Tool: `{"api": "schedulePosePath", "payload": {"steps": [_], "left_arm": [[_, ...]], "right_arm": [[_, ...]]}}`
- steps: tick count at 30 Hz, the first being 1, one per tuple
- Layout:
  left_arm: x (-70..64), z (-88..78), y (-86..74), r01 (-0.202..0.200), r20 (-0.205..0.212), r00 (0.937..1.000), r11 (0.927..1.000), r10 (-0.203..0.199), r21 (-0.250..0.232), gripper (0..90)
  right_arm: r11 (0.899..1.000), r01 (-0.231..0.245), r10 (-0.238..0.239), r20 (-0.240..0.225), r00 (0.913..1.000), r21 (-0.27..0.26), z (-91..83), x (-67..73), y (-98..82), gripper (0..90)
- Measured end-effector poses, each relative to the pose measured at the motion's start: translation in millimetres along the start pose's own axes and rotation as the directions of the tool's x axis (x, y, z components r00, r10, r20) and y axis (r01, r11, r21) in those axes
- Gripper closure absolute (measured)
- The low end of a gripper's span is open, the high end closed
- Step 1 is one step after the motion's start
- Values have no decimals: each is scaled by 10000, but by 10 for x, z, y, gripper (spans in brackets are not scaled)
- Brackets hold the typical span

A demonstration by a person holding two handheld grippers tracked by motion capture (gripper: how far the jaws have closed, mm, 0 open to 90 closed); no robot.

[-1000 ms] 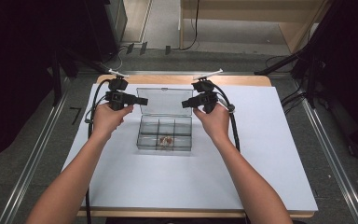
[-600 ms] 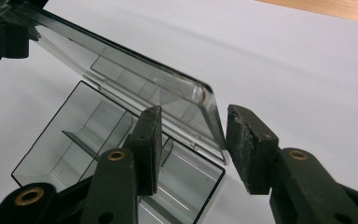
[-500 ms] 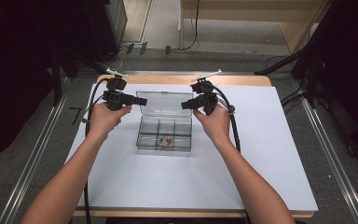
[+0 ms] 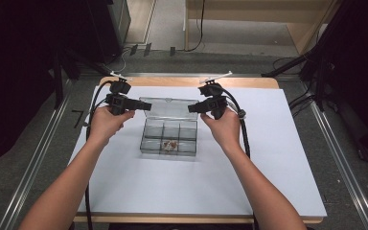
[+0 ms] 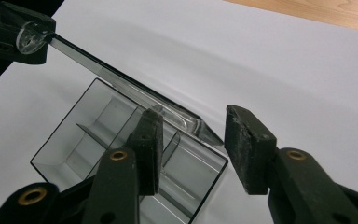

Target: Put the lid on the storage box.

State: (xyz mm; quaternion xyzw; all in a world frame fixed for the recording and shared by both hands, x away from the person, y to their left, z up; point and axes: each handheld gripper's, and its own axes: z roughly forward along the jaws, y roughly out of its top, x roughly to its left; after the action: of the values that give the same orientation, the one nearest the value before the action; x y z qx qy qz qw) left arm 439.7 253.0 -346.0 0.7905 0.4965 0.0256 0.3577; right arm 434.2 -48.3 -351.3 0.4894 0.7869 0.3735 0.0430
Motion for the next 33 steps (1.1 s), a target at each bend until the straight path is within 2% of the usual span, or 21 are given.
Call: {"api": "schedulePosePath", "payload": {"steps": [14,24,33], "left_arm": [[-45,-66,-77,-149,100,9998,9999,149,28,540],[-87,-126,-168,-342,217,9992,9994,341,61,536],[-114,-159,-230,-355,266,9990,9992,350,185,531]], "right_arm": [[9994,335,-335,130,9994,11,-90,93,-60,595],[9990,444,-445,97,9990,75,-149,145,-161,600],[9989,455,-456,59,9989,110,-202,189,-237,605]]}}
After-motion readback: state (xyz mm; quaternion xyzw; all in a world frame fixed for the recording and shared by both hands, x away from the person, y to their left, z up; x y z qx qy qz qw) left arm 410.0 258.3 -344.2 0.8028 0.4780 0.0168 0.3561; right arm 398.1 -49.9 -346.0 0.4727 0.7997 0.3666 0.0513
